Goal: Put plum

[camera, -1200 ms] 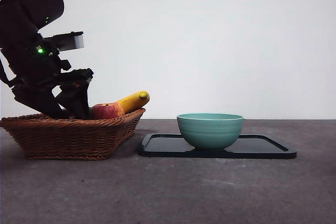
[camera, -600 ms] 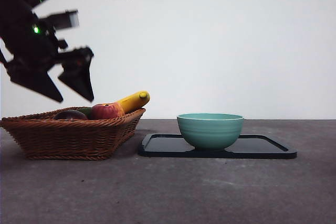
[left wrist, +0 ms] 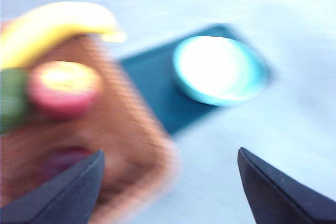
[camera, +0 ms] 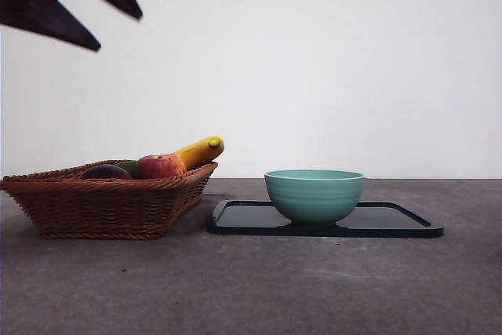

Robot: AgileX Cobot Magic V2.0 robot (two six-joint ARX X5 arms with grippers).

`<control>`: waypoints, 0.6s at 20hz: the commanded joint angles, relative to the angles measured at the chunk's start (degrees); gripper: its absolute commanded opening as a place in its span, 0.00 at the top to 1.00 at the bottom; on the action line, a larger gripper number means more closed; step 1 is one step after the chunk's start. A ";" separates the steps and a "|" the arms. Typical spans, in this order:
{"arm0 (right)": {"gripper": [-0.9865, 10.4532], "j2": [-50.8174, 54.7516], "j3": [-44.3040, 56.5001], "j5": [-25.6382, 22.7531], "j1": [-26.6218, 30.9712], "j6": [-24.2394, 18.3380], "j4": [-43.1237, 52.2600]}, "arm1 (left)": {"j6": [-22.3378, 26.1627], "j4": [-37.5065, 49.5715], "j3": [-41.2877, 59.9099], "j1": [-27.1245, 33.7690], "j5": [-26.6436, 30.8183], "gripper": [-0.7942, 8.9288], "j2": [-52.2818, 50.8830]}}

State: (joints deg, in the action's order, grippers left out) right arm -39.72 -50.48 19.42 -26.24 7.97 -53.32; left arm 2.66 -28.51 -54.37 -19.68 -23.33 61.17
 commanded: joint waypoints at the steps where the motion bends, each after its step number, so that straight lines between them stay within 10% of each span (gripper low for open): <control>1: 0.74 -0.17 -0.35 0.07 -0.37 0.63 0.61 | -0.79 -4.00 -1.31 -0.42 -5.03 0.50 -2.78; 12: 0.74 -0.22 -0.35 0.07 -0.37 0.74 0.59 | 1.62 -19.71 -1.31 -0.66 -11.85 0.50 -9.16</control>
State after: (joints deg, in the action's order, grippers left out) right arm -39.72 -50.48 19.42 -26.24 7.99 -53.32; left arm 3.38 -48.47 -54.39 -20.16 -34.85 51.68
